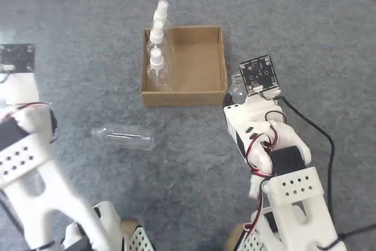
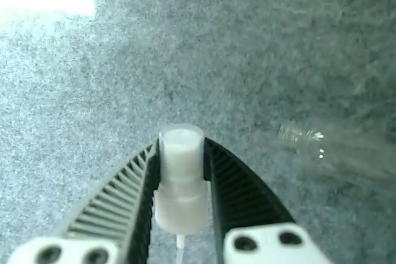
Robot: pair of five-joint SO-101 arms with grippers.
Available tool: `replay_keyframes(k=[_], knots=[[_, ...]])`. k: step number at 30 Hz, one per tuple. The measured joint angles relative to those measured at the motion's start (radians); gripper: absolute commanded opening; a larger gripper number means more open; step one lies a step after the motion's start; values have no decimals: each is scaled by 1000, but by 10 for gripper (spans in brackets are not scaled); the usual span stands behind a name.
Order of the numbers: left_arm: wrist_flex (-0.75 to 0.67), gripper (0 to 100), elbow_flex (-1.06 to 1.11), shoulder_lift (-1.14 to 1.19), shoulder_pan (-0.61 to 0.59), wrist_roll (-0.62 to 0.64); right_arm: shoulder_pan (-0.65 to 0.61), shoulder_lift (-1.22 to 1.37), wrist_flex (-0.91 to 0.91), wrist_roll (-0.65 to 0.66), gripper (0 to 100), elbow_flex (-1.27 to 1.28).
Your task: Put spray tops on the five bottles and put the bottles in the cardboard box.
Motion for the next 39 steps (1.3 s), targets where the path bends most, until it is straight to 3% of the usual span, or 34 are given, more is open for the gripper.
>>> replay_keyframes(k=[13, 27, 39], knots=[[-167, 12, 86, -89, 34, 230, 0, 0, 11, 0, 165, 0], [-235, 12, 86, -187, 183, 473, -98, -6, 60, 0, 165, 0], [-377, 12, 166, -334, 330, 614, -164, -215, 126, 28, 165, 55]])
